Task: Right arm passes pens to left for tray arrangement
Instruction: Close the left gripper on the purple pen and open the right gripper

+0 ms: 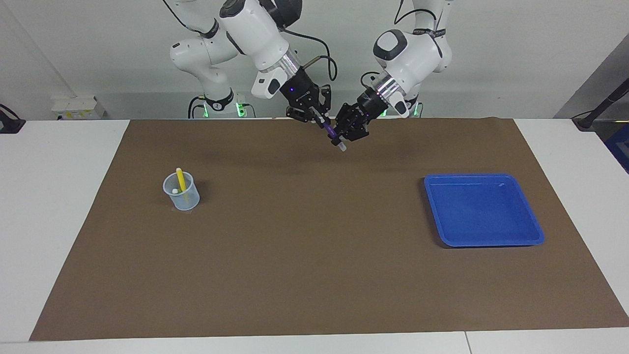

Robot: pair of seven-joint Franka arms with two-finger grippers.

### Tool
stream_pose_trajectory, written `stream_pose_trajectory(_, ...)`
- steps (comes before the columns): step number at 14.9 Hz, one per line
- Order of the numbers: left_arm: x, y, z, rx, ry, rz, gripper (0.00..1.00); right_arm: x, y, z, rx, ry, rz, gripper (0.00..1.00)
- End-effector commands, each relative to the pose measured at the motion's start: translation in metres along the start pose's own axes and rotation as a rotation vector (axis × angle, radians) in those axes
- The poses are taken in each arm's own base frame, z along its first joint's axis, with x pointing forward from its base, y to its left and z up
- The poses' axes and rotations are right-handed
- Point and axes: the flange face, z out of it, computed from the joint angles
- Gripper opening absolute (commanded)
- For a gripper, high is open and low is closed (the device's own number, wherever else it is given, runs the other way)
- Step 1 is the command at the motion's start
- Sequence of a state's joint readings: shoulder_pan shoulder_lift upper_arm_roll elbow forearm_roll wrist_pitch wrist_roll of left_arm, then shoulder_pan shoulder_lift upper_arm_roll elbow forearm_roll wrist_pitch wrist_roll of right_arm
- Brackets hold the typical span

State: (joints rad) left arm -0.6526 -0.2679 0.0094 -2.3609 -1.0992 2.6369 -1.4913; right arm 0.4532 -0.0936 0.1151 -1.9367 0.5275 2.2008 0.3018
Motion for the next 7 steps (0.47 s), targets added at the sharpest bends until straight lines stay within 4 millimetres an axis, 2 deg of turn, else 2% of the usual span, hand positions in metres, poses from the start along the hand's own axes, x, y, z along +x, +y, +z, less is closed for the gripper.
stream_pose_trajectory(1,-0.0064,-0.0056,0.0014,0.017,-0.019,-0.024,0.06,-0.0044,0.0016,-0.0047,0.023,0.014,0.015,0.00)
stream_pose_trajectory(2,-0.0074,-0.0058,0.0003,0.017,-0.022,-0.024,0.00,-0.0046,0.0013,-0.0036,0.023,0.013,0.015,0.00)
stream_pose_trajectory(7,-0.0092,-0.0063,-0.0024,0.025,-0.028,-0.030,0.00,-0.0041,0.0020,-0.0039,0.023,0.013,0.018,0.00)
